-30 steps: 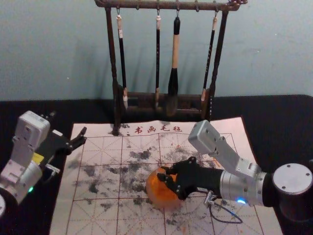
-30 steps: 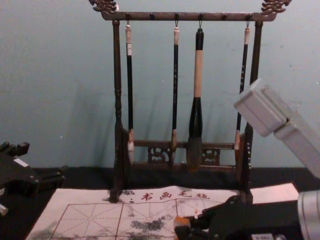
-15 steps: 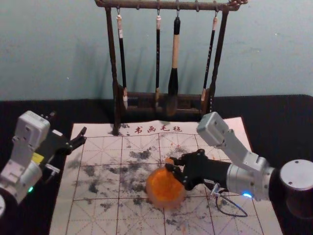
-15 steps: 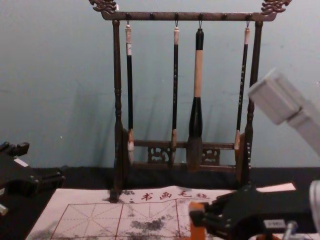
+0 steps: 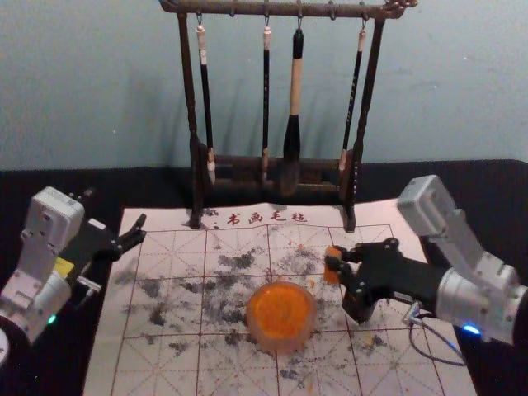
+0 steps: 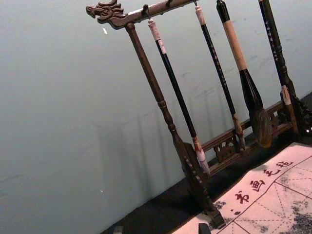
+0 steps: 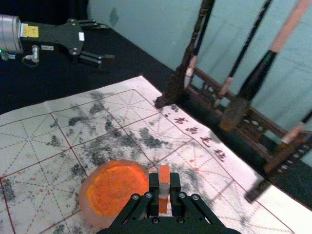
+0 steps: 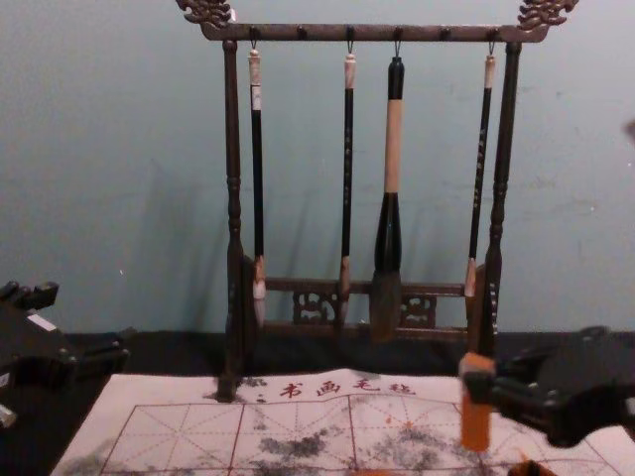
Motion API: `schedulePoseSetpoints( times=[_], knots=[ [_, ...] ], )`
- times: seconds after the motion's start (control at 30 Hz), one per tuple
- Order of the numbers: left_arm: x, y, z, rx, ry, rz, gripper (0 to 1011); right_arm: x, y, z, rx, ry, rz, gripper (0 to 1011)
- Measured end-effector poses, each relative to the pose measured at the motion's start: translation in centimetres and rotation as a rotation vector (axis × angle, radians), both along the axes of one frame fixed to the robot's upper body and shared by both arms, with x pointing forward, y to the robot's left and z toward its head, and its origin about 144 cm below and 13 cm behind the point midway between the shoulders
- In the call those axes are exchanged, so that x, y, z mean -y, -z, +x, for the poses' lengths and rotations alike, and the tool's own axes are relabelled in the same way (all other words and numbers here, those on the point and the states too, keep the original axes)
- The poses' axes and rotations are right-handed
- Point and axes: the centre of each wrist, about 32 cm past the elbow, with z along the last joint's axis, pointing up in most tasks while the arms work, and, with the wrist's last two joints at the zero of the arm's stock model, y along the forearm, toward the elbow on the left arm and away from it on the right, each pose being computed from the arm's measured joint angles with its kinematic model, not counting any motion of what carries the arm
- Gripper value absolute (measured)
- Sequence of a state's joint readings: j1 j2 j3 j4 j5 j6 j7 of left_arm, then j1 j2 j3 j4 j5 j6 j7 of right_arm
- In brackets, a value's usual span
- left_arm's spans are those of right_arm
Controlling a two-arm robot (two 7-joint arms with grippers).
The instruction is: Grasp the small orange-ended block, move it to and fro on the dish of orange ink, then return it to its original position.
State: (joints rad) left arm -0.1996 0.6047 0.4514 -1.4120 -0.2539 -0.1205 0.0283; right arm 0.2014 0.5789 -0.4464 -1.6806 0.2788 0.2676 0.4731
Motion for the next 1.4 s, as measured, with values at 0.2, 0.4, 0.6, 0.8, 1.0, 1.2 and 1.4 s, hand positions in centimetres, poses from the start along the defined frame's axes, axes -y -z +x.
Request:
schedulePoseSetpoints(
  times=[0.2,0.4,0.6,0.8,1.0,1.2,1.4],
  knots=[
    [0.0,0.0,0.0,0.000,0.000,0.000,1001,1.6,-0.5,-1.0,0.015,0.033,0.003,81],
    [0.0,0.0,0.0,0.000,0.000,0.000,1001,2.6,-0.5,-1.8,0.012,0.055,0.000,81],
    [0.0,0.0,0.0,0.000,0.000,0.000,1001,3.1,-0.3,-2.2,0.000,0.067,0.007,81],
    [0.0,0.0,0.0,0.000,0.000,0.000,1001,3.2,0.0,-2.2,-0.016,0.070,0.010,81],
    [0.0,0.0,0.0,0.000,0.000,0.000,1001,3.2,0.5,-2.2,-0.039,0.063,0.005,81],
    [0.0,0.0,0.0,0.000,0.000,0.000,1001,3.2,1.0,-2.0,-0.061,0.056,-0.002,81],
    [0.0,0.0,0.0,0.000,0.000,0.000,1001,3.1,1.4,-1.8,-0.074,0.059,-0.005,81]
  ],
)
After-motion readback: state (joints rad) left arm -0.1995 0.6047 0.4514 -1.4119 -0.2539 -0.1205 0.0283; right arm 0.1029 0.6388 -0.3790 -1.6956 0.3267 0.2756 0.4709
